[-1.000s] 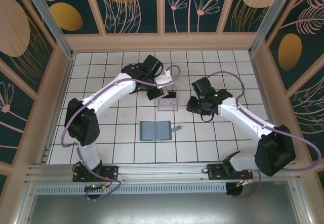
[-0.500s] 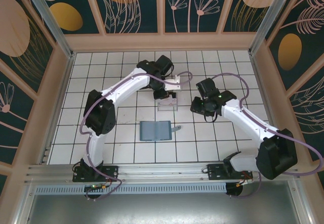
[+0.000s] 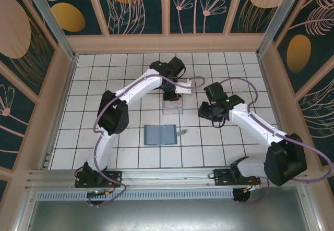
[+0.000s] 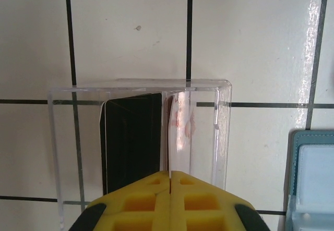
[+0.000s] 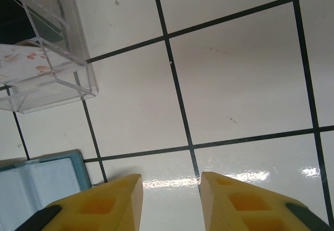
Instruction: Take the credit cards out of the card holder
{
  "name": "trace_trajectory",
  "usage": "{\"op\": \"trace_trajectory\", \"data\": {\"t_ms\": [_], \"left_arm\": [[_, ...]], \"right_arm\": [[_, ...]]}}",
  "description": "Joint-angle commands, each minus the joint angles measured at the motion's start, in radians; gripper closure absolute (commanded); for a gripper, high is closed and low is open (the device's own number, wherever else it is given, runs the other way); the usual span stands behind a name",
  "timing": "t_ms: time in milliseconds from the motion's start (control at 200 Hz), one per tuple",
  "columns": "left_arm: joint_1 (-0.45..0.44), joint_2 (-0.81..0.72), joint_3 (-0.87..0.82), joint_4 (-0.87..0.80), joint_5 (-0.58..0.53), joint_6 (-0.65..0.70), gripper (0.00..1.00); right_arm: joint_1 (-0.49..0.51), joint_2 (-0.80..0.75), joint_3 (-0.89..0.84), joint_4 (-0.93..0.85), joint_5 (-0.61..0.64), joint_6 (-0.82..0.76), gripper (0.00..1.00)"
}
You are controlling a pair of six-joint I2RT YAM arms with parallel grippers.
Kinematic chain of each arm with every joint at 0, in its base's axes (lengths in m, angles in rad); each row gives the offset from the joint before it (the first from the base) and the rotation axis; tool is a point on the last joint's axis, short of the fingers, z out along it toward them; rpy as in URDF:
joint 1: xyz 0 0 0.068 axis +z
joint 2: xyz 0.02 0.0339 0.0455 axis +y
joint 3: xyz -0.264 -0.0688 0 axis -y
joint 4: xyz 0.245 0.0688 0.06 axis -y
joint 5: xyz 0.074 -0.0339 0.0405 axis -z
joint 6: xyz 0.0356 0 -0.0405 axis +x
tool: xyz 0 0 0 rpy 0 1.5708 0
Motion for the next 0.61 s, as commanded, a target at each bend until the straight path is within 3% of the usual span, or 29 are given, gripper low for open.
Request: {"op": "trace_trajectory", "data": {"t_ms": [0, 601], "left_arm": [[-0.005, 0.025, 0.029, -0.047, 0.001, 0.037, 1.0], [-0.011, 0.051, 0.013, -0.038, -0.007, 0.04, 1.0]], "right_arm": [[-0.012, -0.03, -0.009, -0.005, 0.001, -0.019, 0.65], [-0.022, -0.003, 0.036, -0.019, -0.028, -0.042, 0.65]]}}
